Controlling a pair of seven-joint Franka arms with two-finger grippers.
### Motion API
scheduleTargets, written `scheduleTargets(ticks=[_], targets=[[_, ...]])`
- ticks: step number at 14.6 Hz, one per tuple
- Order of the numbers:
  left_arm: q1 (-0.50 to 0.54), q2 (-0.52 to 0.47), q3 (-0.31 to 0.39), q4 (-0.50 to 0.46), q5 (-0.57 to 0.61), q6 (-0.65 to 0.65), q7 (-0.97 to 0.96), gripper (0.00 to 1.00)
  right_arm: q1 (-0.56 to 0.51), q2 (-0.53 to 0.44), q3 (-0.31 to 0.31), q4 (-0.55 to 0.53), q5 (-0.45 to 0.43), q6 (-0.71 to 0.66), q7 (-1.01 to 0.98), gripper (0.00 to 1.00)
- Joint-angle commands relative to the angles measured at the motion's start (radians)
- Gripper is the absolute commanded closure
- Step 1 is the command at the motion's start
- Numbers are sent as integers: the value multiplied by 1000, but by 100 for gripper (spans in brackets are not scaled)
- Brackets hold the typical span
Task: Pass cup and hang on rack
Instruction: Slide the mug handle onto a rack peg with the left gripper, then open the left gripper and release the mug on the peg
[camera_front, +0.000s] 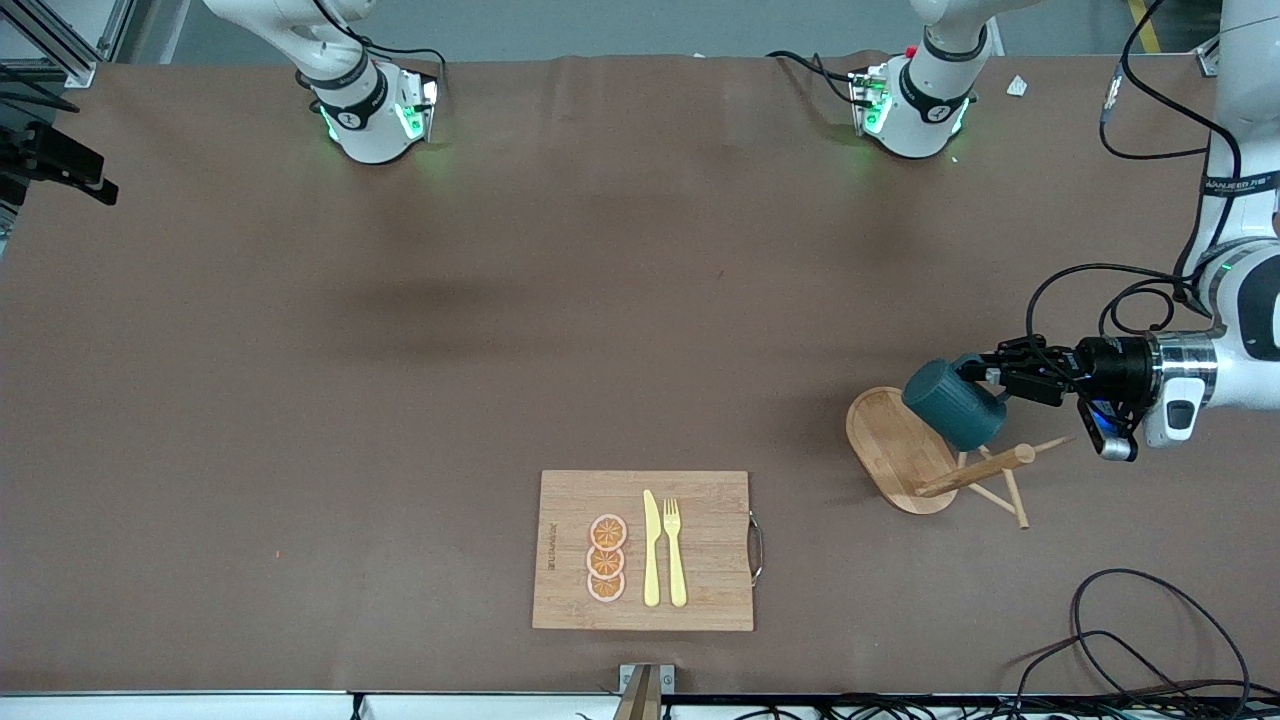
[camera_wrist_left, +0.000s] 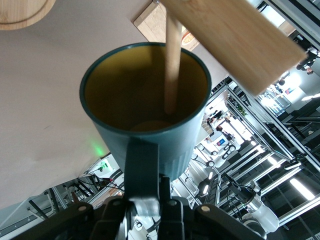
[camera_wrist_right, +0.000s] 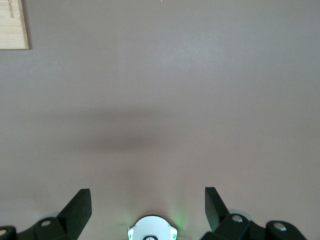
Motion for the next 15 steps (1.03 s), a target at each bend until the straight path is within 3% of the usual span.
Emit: scheduleTargets(ticks=[1,3,4,5,7,9,15], targets=[[18,21,-6,25,-3,-25,22,98,-2,-18,5,-18,-18,6,10,0],[18,25,-6,27,-5,-25,19,93,-2,-18,5,-18,-19,5,10,0],[17,25,-6,27,-5,-25,10,79,-2,-18,5,-18,-19,5,10,0],[17,23,-6,27,-5,-26,7,57,-2,-18,5,-18,-19,3,10,0],[14,22,-6,54,-5,-26,-8,37,1,-18,7,-18,-19,5,10,0],[14,17,-5,83,-2,-25,-48,0,1,-18,7,-18,-19,5,10,0],[9,-4,-6,218,87,-25,-216,0,1,-18,8,-18,-19,5,10,0]])
